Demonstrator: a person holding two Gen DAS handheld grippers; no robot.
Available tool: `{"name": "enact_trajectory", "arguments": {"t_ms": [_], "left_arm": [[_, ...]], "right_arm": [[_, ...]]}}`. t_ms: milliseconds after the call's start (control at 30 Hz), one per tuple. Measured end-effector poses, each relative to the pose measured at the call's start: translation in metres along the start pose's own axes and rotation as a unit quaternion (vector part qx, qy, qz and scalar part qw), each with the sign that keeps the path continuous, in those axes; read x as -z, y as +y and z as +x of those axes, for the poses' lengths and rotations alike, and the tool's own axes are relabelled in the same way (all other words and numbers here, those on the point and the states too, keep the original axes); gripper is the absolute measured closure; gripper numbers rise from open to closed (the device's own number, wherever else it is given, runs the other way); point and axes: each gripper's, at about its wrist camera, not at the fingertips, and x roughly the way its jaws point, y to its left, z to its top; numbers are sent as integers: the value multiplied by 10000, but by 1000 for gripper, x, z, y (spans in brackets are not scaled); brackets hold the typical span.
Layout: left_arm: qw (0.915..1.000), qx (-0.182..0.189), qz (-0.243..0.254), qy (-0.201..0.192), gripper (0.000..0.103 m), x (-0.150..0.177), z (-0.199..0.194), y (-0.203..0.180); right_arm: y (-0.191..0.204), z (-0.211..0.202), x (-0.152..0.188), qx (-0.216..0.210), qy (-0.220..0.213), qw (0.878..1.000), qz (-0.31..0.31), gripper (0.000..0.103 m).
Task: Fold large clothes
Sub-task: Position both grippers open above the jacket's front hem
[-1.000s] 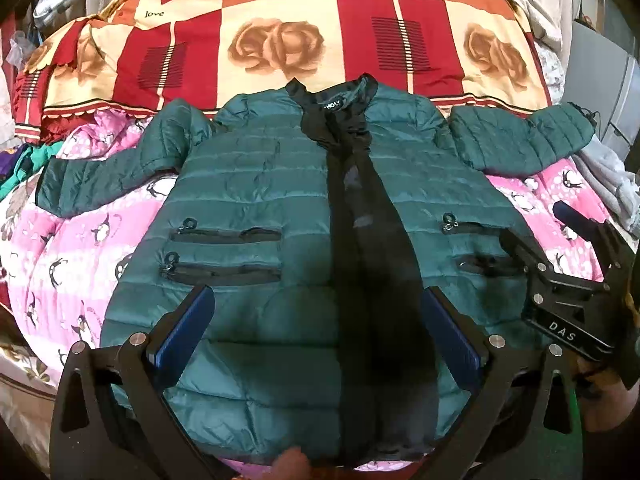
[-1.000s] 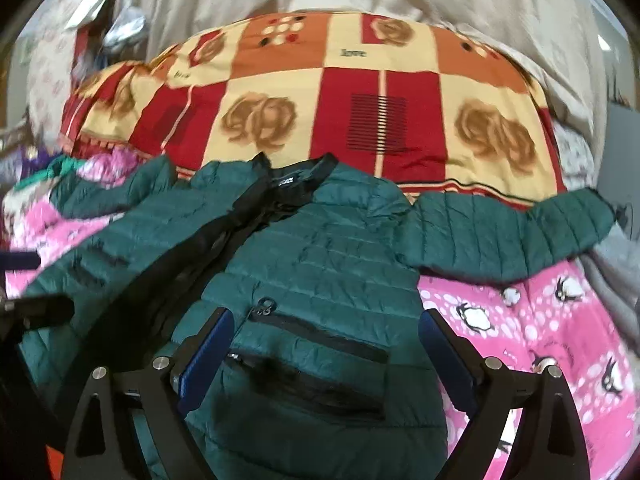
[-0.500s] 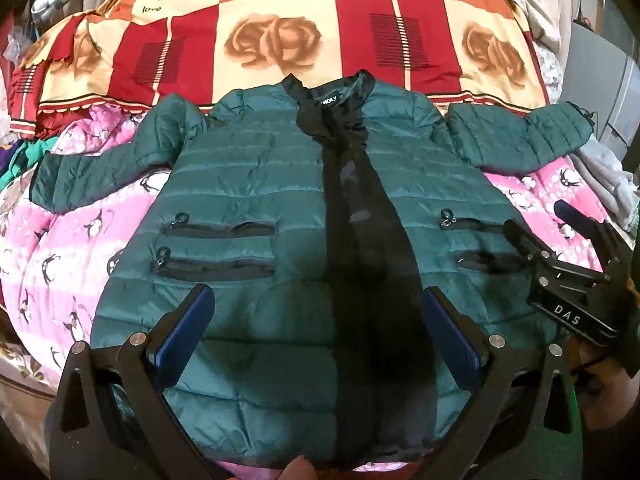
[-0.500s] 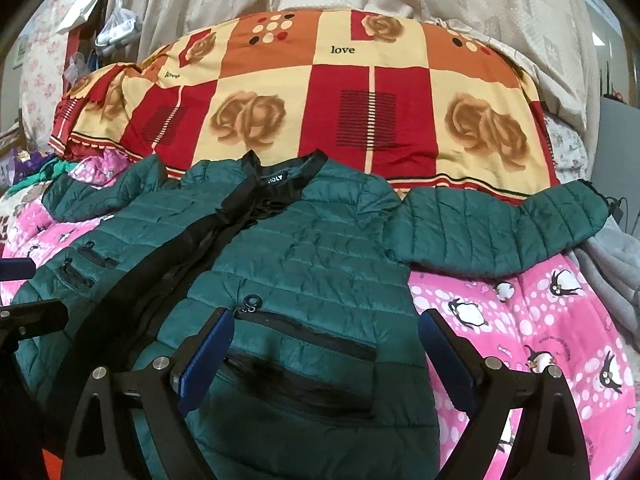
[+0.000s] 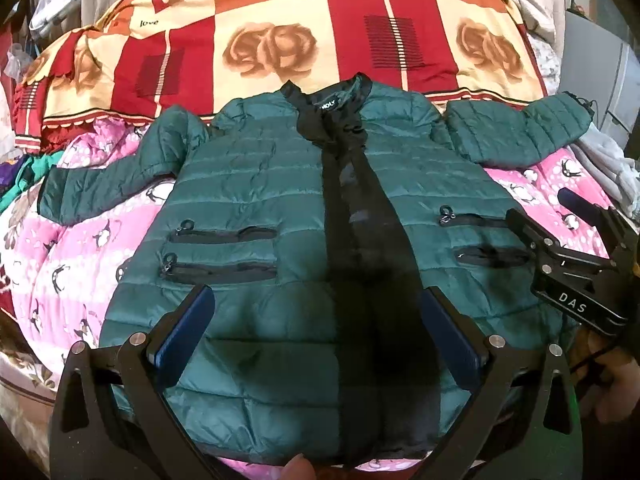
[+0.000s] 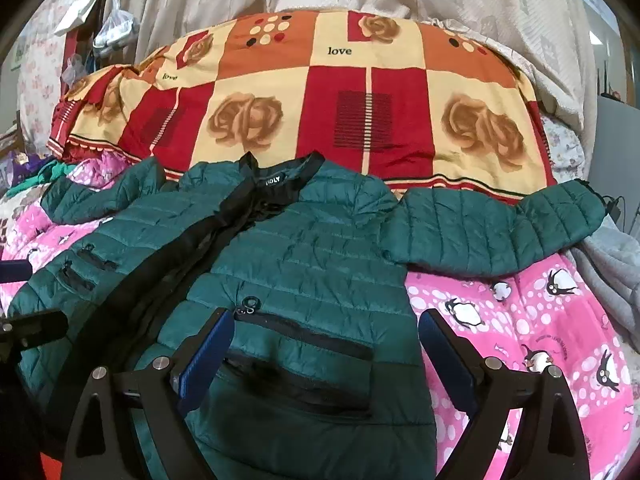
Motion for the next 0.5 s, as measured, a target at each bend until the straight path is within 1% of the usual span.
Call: {"name": "enact_trajectory", "arguments": {"t_ms": [100,500], "left_arm": [[10000,22,-20,-7,0,-1,-1,1],[9999,88,-88,111,0,0,9,5]], "right_arm": [[-1,5,3,26,90,10000,2,11],[-2,7,3,30,90,10000,-10,11]]}}
